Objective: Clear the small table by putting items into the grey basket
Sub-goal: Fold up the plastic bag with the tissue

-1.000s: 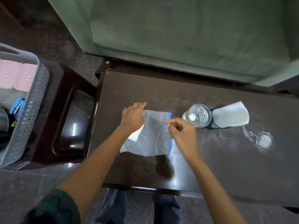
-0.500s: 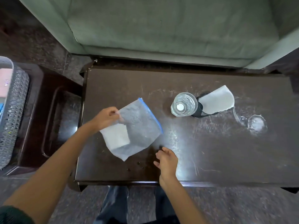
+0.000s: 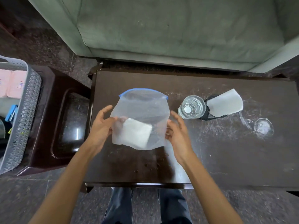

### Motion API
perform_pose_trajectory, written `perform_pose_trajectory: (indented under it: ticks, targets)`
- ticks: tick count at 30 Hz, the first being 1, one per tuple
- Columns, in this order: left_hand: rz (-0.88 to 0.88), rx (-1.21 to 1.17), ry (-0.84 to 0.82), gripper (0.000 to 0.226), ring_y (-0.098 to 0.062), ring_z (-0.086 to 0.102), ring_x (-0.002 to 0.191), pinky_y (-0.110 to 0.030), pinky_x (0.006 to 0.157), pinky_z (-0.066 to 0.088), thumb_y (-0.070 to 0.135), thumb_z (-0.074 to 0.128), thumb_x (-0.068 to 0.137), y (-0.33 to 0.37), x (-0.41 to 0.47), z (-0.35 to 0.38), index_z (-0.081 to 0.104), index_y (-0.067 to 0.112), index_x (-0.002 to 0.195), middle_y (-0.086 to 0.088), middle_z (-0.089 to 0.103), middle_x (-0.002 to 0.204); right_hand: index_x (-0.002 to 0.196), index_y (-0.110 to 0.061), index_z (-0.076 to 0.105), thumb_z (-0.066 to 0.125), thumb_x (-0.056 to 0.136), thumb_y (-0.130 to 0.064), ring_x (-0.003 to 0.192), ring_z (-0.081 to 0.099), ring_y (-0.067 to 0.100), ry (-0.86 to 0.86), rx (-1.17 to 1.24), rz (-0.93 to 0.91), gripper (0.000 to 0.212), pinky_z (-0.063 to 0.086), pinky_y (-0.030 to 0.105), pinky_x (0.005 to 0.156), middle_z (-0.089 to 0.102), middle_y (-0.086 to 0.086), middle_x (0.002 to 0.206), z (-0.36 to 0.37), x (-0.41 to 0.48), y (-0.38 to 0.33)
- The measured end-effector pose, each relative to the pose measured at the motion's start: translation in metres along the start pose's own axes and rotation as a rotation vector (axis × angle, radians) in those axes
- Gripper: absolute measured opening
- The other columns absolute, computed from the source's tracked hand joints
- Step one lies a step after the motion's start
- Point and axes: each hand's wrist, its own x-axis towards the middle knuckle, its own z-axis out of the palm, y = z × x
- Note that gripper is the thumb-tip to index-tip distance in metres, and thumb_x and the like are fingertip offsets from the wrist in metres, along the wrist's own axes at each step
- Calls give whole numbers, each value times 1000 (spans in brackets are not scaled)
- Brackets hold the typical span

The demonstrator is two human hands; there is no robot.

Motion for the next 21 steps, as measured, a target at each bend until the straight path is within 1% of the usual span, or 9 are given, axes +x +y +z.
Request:
perform_pose_trajectory:
  ticks: [3, 6, 9, 10, 12, 15, 17, 19, 21]
  targets:
    - [90, 41, 49, 59, -18, 65, 91, -34, 85, 50, 7, 56, 88, -3, -7, 2, 37, 37, 135, 6, 74, 83, 131, -29, 46, 45, 93, -6, 67, 58, 6, -66, -128, -121, 44, 51, 14, 61, 59, 5, 81, -1, -4, -18]
    - [145, 86, 33, 43, -18, 64, 93, -37, 90, 50, 2, 57, 87, -3, -15, 3, 56, 31, 120, 1, 73, 96, 125, -25, 54, 41, 94, -3, 73, 60, 3, -117, -165, -144, 40, 52, 14, 65, 62, 0, 91, -4, -6, -26]
    - [145, 96, 1, 44, -17, 64, 97, -18, 81, 54, -3, 61, 82, -3, -23, 8, 59, 21, 120, -2, 70, 104, 125, -20, 54, 48, 84, 10, 79, 60, -1, -167, -297, -166, 51, 50, 13, 69, 64, -5, 91, -13, -8, -29]
    - [140, 102, -5, 50, -15, 65, 96, -15, 78, 54, -6, 63, 80, -3, -25, 10, 57, 20, 123, -2, 69, 106, 125, -21, 53, 51, 79, 13, 75, 58, -7, -162, -387, -192, 57, 49, 10, 69, 63, -8, 93, -16, -8, -29]
    - [143, 114, -23, 59, -6, 67, 86, -13, 71, 54, -11, 65, 75, -3, -27, 13, 56, 23, 123, -1, 70, 101, 126, -20, 52, 55, 75, 14, 75, 59, -5, -122, -574, -248, 61, 48, 9, 69, 62, -7, 96, -21, -6, -25]
    - [200, 225, -36, 46, 2, 65, 67, -9, 63, 51, -8, 70, 72, -2, -27, 20, 66, 27, 103, 2, 73, 83, 112, -13, 61, 59, 77, 7, 74, 60, 17, 18, -763, -354, 40, 50, 21, 72, 67, 9, 89, -30, -1, -23]
    - [246, 357, -14, 33, 0, 61, 63, -8, 62, 49, -1, 74, 70, -1, -24, 20, 69, 29, 84, 9, 72, 66, 92, -8, 66, 61, 79, 4, 67, 56, 9, 59, -796, -439, 18, 48, 18, 68, 64, 9, 83, -34, 1, -23]
    - [266, 433, 9, 28, -8, 63, 70, -14, 66, 51, 4, 78, 68, -1, -18, 18, 68, 30, 72, 15, 71, 69, 79, -5, 66, 61, 78, 4, 69, 54, 8, 71, -790, -516, 10, 46, 14, 67, 54, -1, 82, -37, 3, -23]
    - [288, 471, 19, 28, -8, 62, 75, -19, 71, 51, 6, 79, 67, 2, -17, 22, 65, 31, 67, 11, 68, 79, 75, -7, 65, 59, 77, 2, 85, 55, 16, 53, -760, -538, 11, 47, 20, 72, 49, -10, 89, -40, 3, -24]
